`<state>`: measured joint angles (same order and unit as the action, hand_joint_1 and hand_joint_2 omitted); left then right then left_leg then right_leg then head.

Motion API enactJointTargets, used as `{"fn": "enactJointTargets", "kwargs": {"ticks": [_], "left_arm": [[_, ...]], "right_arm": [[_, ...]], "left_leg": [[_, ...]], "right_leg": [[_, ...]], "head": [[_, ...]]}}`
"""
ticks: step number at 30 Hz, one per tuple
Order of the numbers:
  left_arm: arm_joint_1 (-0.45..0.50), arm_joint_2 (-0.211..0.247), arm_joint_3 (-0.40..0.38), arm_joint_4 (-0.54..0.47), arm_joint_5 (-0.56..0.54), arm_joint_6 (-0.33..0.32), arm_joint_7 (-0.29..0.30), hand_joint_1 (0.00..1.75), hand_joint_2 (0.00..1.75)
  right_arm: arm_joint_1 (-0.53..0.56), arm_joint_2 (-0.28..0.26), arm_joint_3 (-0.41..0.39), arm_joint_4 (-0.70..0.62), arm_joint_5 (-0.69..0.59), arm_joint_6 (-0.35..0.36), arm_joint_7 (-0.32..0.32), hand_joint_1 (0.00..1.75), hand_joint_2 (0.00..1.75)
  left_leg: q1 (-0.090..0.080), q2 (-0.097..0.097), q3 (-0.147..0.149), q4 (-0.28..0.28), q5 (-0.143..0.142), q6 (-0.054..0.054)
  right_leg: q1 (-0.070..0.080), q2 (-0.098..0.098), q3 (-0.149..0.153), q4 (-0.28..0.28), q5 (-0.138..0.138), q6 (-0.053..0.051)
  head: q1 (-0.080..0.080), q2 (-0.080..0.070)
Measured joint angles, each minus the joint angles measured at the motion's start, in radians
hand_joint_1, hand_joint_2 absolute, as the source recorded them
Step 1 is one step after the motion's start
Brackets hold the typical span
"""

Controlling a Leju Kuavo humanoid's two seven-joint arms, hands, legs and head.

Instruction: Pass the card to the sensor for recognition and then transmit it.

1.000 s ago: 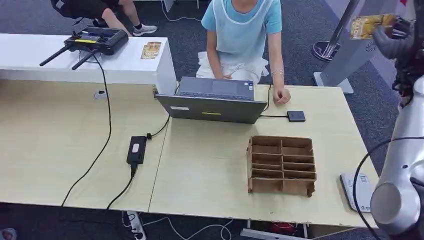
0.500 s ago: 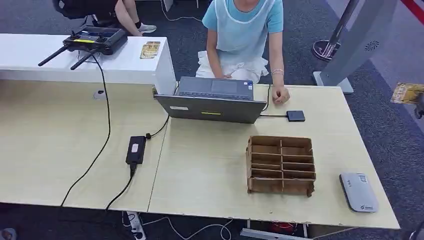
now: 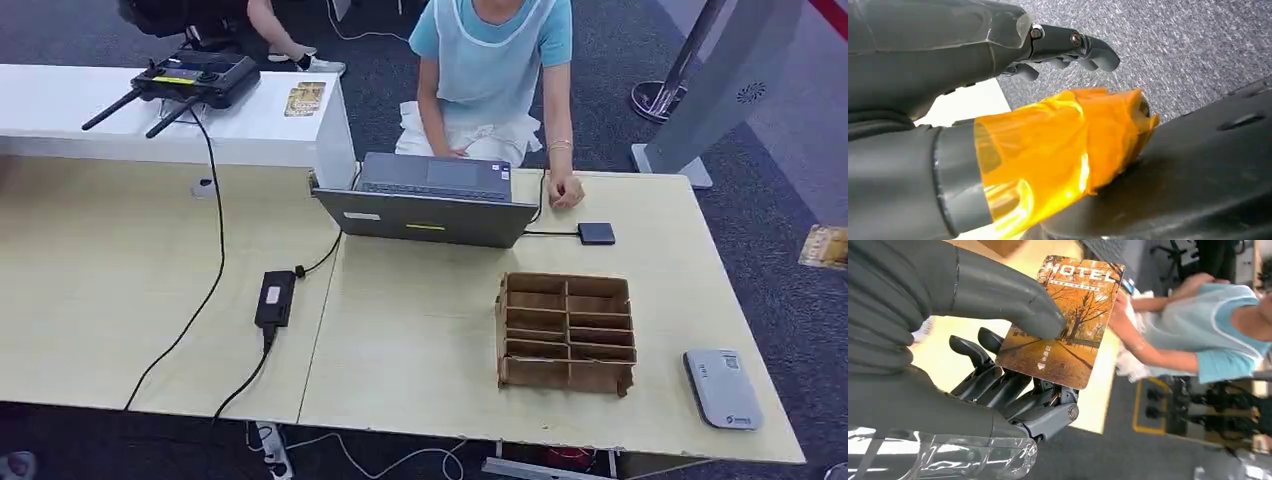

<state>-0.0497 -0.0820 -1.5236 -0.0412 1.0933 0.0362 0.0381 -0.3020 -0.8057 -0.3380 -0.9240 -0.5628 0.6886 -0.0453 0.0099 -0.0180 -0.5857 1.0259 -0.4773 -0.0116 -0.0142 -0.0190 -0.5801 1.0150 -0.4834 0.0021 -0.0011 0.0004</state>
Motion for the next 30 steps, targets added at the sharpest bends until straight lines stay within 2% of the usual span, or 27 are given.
{"fn": "enactJointTargets", "kwargs": {"ticks": [6,10,13,24,30], "left_arm": [[0.001,0.002,0.0,0.0,-0.001,0.0,-0.003,0.0,0.0],[0.001,0.005,0.0,0.0,-0.004,-0.001,-0.003,0.0,0.0],[0.001,0.005,0.0,0.0,-0.006,-0.002,-0.003,0.0,0.0],[0.001,0.008,0.0,0.0,-0.016,-0.005,-0.003,0.0,0.0],[0.0,0.011,0.0,0.0,-0.023,-0.007,-0.003,0.0,0.0]], "right_arm": [[0.209,-0.079,0.024,-0.101,-0.066,0.002,0.042,1.75,1.75],[0.284,-0.138,0.057,-0.142,-0.099,-0.009,0.077,1.75,1.75],[0.322,-0.159,0.077,-0.151,-0.106,-0.016,0.081,1.75,1.75],[0.336,-0.185,0.174,-0.145,-0.062,-0.039,0.072,1.75,1.75],[0.293,-0.185,0.234,-0.113,0.007,-0.061,0.062,1.75,1.75]], "left_leg": [[0.0,0.003,0.001,0.0,-0.001,0.001],[0.0,0.004,0.001,0.0,-0.001,0.0],[0.0,0.005,0.002,0.0,-0.001,0.001],[0.0,0.007,0.002,0.0,-0.001,0.001],[0.0,0.007,0.003,0.0,-0.001,0.001]], "right_leg": [[0.0,0.003,0.0,0.0,0.0,0.0],[0.0,0.004,0.0,0.0,0.0,0.0],[0.0,0.004,0.0,0.0,0.0,0.0],[0.0,0.006,0.0,0.0,0.0,0.0],[0.0,0.007,0.0,0.0,0.0,0.0]], "head": [[0.0,0.0],[0.0,0.0],[0.0,0.0],[0.0,0.0],[0.0,0.0]]}}
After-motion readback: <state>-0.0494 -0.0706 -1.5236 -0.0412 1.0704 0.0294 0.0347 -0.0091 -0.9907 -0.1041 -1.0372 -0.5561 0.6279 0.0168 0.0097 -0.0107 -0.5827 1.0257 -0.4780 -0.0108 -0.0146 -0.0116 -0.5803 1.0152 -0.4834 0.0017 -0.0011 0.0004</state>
